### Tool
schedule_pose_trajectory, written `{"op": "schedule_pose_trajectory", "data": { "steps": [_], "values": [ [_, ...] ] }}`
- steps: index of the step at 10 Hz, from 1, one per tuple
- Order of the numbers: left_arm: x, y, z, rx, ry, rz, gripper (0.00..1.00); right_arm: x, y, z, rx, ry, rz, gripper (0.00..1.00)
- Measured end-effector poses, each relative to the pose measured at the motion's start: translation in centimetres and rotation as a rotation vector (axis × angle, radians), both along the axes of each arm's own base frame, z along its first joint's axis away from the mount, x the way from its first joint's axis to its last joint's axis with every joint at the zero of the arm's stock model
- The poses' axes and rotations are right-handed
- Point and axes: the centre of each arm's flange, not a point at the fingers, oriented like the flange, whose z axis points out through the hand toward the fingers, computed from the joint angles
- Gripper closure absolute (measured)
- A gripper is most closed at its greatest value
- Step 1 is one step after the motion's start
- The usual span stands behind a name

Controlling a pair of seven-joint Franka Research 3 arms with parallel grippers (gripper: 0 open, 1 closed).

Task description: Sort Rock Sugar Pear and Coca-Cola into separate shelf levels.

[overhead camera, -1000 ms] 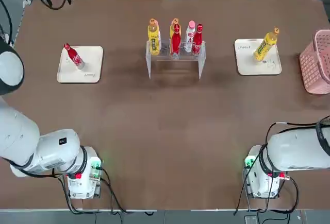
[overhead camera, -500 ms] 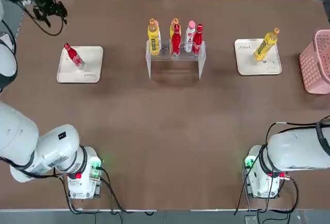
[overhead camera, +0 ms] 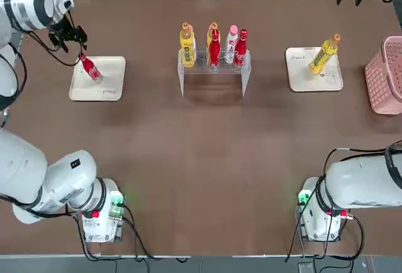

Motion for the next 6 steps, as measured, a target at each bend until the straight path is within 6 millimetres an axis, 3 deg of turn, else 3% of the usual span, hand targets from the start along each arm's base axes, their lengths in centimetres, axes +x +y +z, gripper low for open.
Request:
{"op": "schedule_pose_trajectory", "data": {
  "steps": [2,5,6],
  "values": [
    [-0.6,-0.5,-0.5,0.002,0.0,-0.006,0.03,0.5,-1.6,-2.6,-0.001,-0.005,0.053,0.22],
    [-1.4,-0.7,-1.8,-0.003,0.013,-0.006,0.23,0.5,-3.1,-9.4,0.001,-0.031,0.105,0.22],
    [-1.5,-0.7,-2.0,-0.003,0.015,-0.007,0.38,0.1,-3.2,-10.9,0.017,-0.024,0.115,0.22]
  ]
}}
